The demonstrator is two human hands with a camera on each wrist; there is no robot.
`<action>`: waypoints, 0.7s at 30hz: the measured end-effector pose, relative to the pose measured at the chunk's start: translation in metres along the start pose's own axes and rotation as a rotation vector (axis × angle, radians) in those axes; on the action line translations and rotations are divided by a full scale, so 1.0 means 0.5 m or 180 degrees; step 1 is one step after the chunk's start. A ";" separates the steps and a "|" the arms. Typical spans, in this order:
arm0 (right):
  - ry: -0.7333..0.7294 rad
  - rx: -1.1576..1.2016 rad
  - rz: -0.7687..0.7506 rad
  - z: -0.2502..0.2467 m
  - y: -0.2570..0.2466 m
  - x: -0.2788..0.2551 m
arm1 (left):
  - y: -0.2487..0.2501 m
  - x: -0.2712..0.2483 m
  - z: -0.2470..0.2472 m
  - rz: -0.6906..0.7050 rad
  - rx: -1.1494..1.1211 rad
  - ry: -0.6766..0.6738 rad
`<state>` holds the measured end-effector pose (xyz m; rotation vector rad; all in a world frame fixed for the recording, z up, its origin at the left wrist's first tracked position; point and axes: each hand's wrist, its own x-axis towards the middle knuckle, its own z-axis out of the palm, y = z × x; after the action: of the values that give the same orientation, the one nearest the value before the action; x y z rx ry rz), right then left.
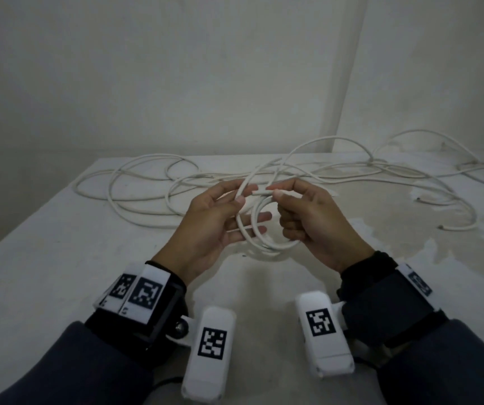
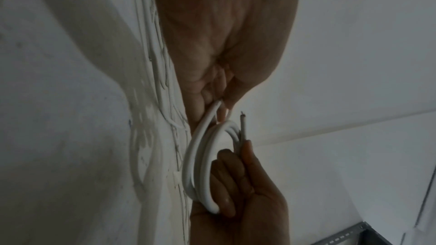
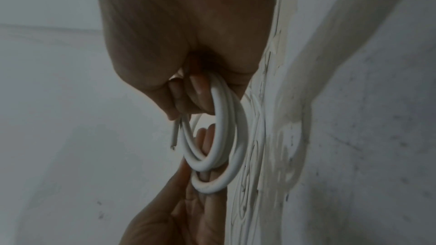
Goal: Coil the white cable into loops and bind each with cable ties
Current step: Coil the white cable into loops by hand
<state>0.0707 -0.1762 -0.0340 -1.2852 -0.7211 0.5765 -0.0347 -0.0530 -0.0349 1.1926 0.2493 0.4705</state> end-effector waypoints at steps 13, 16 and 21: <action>-0.0338 -0.0370 0.0044 0.006 -0.005 -0.006 | 0.010 0.001 -0.014 -0.0300 -0.0154 -0.0333; -0.0248 -0.0702 -0.0063 0.006 -0.006 -0.008 | 0.002 -0.002 -0.005 -0.0297 -0.0182 -0.0443; -0.0097 -0.0453 -0.0204 0.010 -0.006 -0.006 | -0.004 0.002 0.003 -0.0386 -0.0660 -0.0626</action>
<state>0.0649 -0.1760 -0.0307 -1.3819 -0.8380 0.5007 -0.0326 -0.0542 -0.0364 1.0063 0.0999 0.2637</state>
